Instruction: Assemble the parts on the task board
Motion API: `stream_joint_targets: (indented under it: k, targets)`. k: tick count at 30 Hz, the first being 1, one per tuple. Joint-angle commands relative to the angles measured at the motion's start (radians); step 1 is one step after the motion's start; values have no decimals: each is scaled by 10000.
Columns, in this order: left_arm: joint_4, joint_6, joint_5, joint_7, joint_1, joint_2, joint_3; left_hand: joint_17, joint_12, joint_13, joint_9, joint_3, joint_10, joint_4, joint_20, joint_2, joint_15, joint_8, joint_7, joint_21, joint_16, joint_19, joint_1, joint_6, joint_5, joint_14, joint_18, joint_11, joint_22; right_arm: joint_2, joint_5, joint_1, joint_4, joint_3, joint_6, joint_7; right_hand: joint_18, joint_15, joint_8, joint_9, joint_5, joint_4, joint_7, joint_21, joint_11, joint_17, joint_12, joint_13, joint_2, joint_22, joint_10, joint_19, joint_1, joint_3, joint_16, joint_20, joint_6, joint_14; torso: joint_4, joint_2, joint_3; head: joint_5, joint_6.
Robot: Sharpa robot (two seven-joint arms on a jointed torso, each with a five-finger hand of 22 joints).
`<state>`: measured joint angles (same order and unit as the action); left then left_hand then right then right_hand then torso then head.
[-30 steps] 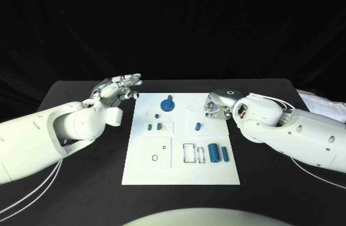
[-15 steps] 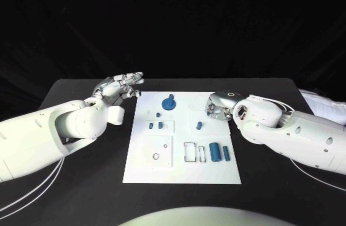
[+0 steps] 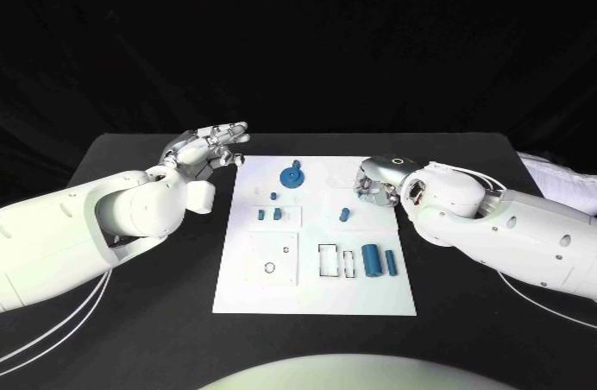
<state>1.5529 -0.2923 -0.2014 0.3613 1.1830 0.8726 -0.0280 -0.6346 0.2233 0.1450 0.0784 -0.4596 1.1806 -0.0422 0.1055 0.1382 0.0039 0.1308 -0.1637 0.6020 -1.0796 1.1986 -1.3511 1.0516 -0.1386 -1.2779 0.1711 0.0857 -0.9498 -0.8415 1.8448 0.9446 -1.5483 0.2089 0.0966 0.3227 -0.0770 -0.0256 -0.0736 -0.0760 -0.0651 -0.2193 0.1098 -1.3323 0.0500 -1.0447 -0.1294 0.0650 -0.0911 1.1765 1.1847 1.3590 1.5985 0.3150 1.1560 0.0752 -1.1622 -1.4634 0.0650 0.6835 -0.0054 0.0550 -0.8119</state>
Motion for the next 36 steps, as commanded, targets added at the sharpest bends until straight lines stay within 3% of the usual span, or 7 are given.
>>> stream_joint_targets:
  k: [1, 5, 11, 15, 24, 31, 36]
  targets:
    - [22, 178, 52, 79, 3, -24, 7, 9, 18, 8, -10, 36, -100, -1, 12, -43, 9, 25, -3, -63, 37, -73, 19, -44, -58, 58, 106, -1, 7, 54, -82, -79, 50, -76, -494, -23, -87, -86, -28, -9, 63, 22, -9, -47, 19, 9, 72, -13, 9, 3, 60, 55, -167, 92, 9, -16, -75, -272, -2, -8, -2, -3, -8]
    - [9, 184, 60, 64, 3, -40, 7, 9, 22, 10, -11, 38, -104, 1, 12, -44, 10, 26, -3, -65, 36, -73, 17, -47, -59, 59, 106, 0, 8, 82, -44, -80, 49, -84, -216, 7, -79, -98, -53, -32, 67, 134, -31, -62, -11, 13, 82, -7, 75, 30, 173, 72, -219, 287, 13, -38, -177, -277, -5, -13, 2, -4, 5]
    - [-21, 195, 114, 50, 3, -44, 6, 18, 44, 18, -14, 48, -129, 11, 15, -48, 13, 31, -8, -77, 36, -74, 6, -60, -64, 68, 106, 4, 16, -35, 96, -81, -290, -9, 790, 214, -33, -56, -59, -56, 121, 257, -28, -187, -18, 284, 132, -9, 67, 228, 299, 190, -373, 525, -164, -8, -259, -271, 7, -12, 21, -11, -3]
    - [-63, 217, 126, 32, 2, -59, 6, -104, 90, 35, -21, 89, -179, 1, 23, -48, 24, 38, -23, -100, -44, -69, 29, -90, -65, 31, 105, 20, 29, -201, 75, -23, -548, 104, 1183, 323, -26, -50, -61, -68, 130, 308, -34, -215, -20, 296, 161, -9, 41, 267, 349, 215, -447, 622, -153, 6, -295, -283, -17, -28, -16, 13, 32]
    - [-102, 271, 132, -1, -4, -110, -3, -204, 152, 57, -25, 134, -226, -9, 29, -57, 28, 55, -27, -55, -143, -14, 49, -111, -64, -41, 98, 23, 3, -527, -118, 55, -1010, 263, 1368, 310, -24, -50, -67, -88, 159, 329, -59, -229, -30, 322, 213, -11, -11, 285, 415, 225, -625, 716, -149, 13, -349, -289, -25, -20, -10, -23, 48]
    - [-104, 295, 133, -17, -11, -132, -7, -196, 161, 60, -26, 143, -235, -13, 30, -57, 29, 57, -28, -67, -144, -14, 55, -115, -63, -41, 99, 24, 12, -597, -393, 66, -1502, 292, 1370, 268, -25, -49, -65, -92, 160, 330, -61, -229, -27, 330, 229, -12, -27, 285, 433, 225, -677, 739, -149, 13, -357, -289, -2, -17, -11, -62, 72]
    - [-108, 307, 133, -22, -18, -165, -8, -196, 161, 60, -26, 143, -235, -13, 30, -57, 29, 57, -28, -67, -144, -14, 55, -115, -63, -41, 99, 24, 12, -451, -639, -12, -2038, 290, 1316, 146, -24, -46, -62, -94, 155, 338, -55, -233, -22, 326, 237, -12, -20, 292, 442, 228, -689, 763, -143, 14, -358, -289, 7, -13, -25, -176, 81]
